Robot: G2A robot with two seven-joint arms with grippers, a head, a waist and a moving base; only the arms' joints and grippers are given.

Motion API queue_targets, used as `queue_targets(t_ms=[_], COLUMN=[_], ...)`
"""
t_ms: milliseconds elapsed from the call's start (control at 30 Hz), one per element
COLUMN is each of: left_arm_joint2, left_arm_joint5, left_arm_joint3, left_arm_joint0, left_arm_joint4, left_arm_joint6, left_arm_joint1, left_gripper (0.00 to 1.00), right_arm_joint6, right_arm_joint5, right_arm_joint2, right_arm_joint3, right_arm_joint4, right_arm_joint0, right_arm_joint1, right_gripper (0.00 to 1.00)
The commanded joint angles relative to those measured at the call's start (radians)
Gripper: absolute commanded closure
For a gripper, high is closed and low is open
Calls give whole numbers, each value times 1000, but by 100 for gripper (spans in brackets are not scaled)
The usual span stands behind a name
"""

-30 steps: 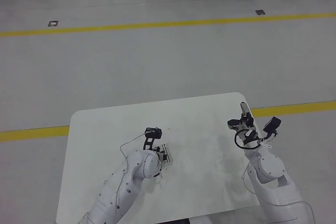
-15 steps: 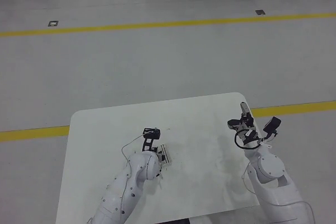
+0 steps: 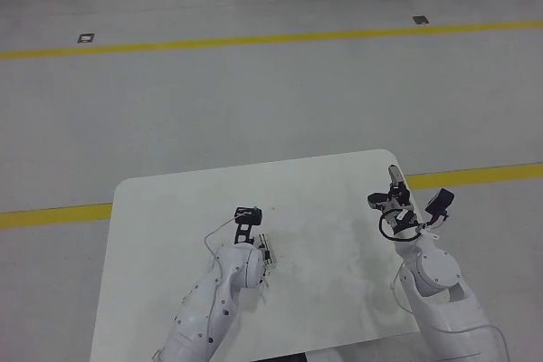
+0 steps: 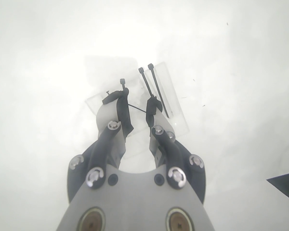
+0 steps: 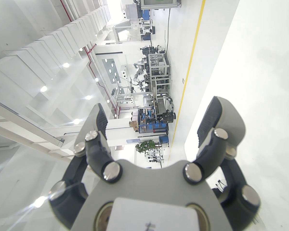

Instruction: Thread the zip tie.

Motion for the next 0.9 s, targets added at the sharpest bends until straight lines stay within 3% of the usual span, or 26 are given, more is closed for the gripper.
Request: queue_targets(t_ms=[0,467,867], left_arm_joint2=[-2,-25,-40], left_arm_joint5=[0,0,0], left_arm_joint3=[1,2,38], left_arm_joint0=[2,19,11], left_arm_joint4=[15,87,109], left_arm_joint6=[-3,-19,-21], left_arm_joint1=[-6,-41,-65], left_gripper=[82,82,82], right_arm_joint6=[0,0,0], right_arm_joint5=[0,0,0], right_arm_joint2=[0,0,0], right_arm_joint3=[0,0,0], right_arm_joint4=[0,0,0], right_arm_joint0=[0,0,0], right_arm_joint1=[0,0,0], right_gripper=[0,0,0])
